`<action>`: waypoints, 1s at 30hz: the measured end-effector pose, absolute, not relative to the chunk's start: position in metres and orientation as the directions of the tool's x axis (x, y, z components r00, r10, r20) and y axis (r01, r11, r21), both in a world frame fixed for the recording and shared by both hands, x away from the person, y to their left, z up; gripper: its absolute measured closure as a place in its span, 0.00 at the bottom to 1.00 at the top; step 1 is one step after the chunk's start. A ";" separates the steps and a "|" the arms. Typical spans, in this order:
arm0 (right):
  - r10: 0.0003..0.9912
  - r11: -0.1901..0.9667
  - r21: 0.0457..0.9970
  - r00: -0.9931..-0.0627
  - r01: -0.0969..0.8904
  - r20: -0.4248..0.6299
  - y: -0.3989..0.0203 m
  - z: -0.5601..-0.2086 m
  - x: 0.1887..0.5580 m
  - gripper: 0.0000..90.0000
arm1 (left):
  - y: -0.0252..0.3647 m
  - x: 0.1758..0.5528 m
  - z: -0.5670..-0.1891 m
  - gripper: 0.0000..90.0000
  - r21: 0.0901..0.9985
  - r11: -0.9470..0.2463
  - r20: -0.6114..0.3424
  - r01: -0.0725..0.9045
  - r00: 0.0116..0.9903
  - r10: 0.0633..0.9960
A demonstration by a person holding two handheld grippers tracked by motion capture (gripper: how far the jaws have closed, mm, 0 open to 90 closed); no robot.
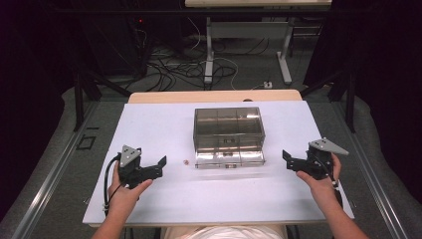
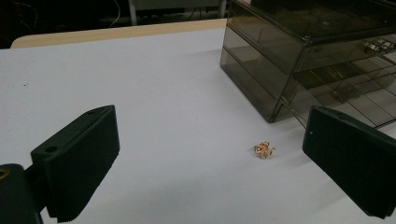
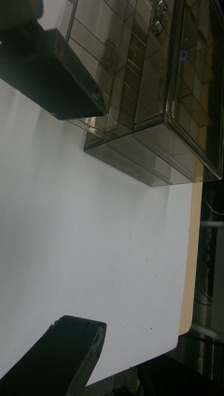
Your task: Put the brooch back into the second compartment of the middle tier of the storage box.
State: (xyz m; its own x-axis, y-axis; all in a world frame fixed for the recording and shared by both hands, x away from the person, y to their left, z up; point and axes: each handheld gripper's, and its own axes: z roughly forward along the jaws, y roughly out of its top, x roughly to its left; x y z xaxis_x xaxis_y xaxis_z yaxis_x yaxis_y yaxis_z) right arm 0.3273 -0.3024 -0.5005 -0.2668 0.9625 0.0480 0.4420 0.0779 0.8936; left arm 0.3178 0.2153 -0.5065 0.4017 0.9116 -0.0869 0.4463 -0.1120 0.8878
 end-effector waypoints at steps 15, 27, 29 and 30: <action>0.956 0.109 0.888 -0.293 0.446 0.030 -0.294 -0.500 0.326 0.00 | 0.211 0.320 -0.498 0.10 0.880 -0.080 -0.109 0.467 0.363 0.925; 0.963 0.097 0.877 -0.267 0.470 0.037 -0.293 -0.503 0.327 0.00 | 0.201 0.328 -0.485 0.19 0.892 -0.085 -0.098 0.444 0.374 0.922; 0.962 0.098 0.876 -0.271 0.473 0.039 -0.293 -0.503 0.327 0.00 | 0.198 0.330 -0.483 0.20 0.892 -0.089 -0.096 0.443 0.378 0.921; 0.962 0.093 0.875 -0.268 0.476 0.044 -0.293 -0.503 0.327 0.00 | 0.197 0.332 -0.482 0.20 0.889 -0.094 -0.096 0.448 0.383 0.919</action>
State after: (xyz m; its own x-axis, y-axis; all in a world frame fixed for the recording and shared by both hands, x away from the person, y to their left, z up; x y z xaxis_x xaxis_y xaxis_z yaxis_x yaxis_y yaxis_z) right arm 0.3267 -0.2930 -0.5029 -0.2683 0.9623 0.0439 0.4760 0.0929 0.8745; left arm 0.3320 0.1967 -0.4817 0.3827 0.9189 -0.0958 0.4476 -0.0937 0.8893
